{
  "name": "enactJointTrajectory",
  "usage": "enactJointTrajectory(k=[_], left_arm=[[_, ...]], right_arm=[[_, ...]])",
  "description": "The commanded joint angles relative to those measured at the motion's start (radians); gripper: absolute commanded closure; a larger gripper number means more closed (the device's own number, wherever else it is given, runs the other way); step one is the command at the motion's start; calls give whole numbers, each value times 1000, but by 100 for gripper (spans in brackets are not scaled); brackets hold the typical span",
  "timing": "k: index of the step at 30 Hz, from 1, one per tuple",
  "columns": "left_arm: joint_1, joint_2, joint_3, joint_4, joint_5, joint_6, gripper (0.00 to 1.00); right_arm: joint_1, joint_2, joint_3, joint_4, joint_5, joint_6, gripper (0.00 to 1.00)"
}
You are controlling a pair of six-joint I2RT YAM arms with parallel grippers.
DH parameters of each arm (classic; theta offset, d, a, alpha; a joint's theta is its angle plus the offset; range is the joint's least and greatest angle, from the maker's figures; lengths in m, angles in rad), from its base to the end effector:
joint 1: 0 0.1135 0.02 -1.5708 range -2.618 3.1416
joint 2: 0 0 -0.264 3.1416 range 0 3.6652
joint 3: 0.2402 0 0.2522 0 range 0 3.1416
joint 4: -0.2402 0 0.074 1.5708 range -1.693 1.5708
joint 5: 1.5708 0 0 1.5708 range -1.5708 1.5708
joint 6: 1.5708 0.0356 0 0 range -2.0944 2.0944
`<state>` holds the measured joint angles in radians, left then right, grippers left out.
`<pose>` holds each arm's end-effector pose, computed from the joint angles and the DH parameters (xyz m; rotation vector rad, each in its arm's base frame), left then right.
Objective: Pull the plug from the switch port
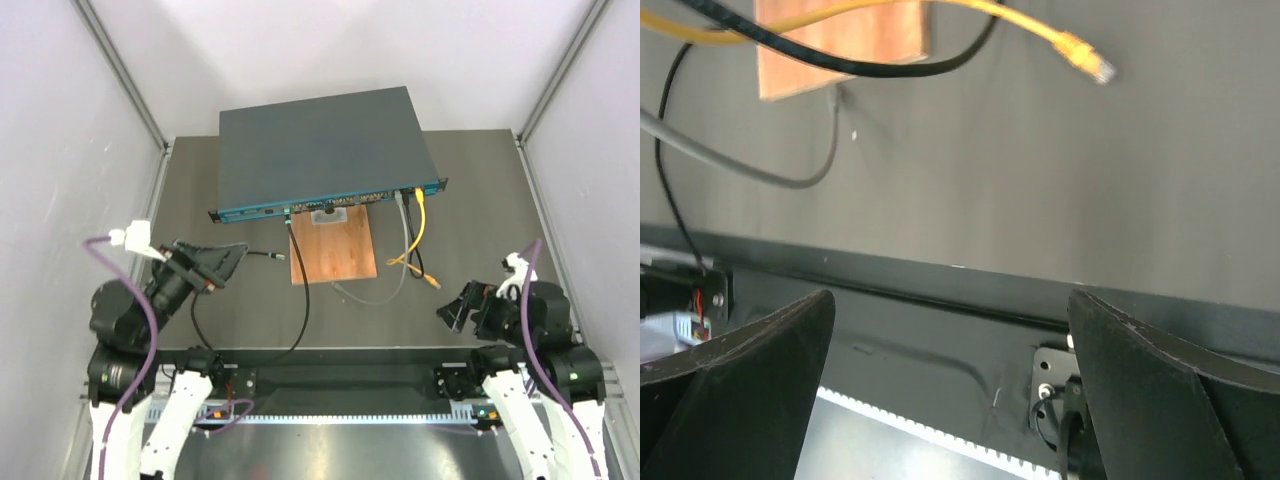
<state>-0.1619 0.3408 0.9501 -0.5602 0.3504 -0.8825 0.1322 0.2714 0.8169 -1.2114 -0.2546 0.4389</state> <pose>0.0425 -0.0193 0.3964 -0.2860 1.6038 -1.0848 0.0278 0.0127 0.2957 0.2075 2.2688 0.5906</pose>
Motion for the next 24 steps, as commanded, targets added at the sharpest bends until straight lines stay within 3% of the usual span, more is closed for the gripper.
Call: enactJointTrajectory(k=[1, 3, 12, 14, 15, 17, 19, 21, 24], left_arm=[[9, 134, 13, 23, 157, 76, 8], [9, 205, 7, 55, 202, 53, 14], [-45, 458, 197, 71, 107, 148, 17], [-114, 516, 231, 91, 55, 161, 18], [-231, 583, 292, 83, 4, 183, 19], [-415, 659, 392, 31, -225, 282, 19], [-481, 763, 511, -12, -330, 330, 19], [-517, 847, 593, -23, -341, 370, 20], [-595, 937, 685, -36, -421, 462, 24]], right_arm=[[-8, 28, -15, 124, -112, -83, 0], [-9, 73, -28, 190, -129, -69, 0], [-9, 417, 70, 250, -88, -80, 0], [-9, 433, 102, 291, -97, -71, 0], [-9, 421, 100, 315, -97, -42, 0], [-9, 402, 87, 405, -100, -17, 0], [-9, 405, 97, 443, -121, 15, 2], [-9, 432, 134, 489, -175, 36, 4], [-11, 492, 234, 500, -189, 50, 14]])
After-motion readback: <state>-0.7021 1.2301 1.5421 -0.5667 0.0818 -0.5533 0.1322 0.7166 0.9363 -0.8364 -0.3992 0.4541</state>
